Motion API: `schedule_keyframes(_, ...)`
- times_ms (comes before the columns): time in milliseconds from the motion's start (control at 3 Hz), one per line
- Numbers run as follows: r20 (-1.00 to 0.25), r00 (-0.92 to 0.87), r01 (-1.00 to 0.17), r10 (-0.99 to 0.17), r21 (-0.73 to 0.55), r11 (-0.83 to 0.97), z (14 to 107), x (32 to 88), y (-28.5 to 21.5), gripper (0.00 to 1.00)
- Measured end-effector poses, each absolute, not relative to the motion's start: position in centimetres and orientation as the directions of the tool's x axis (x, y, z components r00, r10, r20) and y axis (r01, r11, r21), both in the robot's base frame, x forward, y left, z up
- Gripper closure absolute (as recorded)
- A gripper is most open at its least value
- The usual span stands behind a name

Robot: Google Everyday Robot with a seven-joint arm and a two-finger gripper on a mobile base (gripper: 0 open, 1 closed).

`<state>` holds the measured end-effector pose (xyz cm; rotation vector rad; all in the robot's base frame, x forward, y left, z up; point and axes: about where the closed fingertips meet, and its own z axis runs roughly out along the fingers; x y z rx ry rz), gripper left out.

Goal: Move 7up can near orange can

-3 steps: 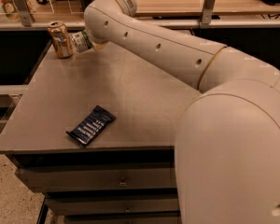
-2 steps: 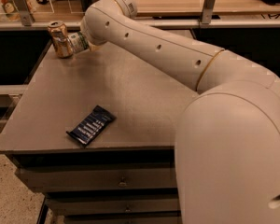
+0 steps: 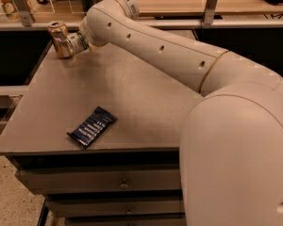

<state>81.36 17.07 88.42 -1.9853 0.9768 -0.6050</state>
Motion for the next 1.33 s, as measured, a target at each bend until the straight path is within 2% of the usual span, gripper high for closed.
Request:
schedule_keyframes(333,0.067,0.594,-0.412,-0.801,-0.830,-0.375,88.3,81.0,16.9,0.12)
schedule_keyframes(667,0.067,0.615,-0.410,-0.785,-0.824,-0.391,87.9,80.8,17.3,0.00)
schedule_keyframes(1333,0.070,0.640,-0.416,-0.765,-0.806,-0.421,87.2,80.3,18.1,0.00)
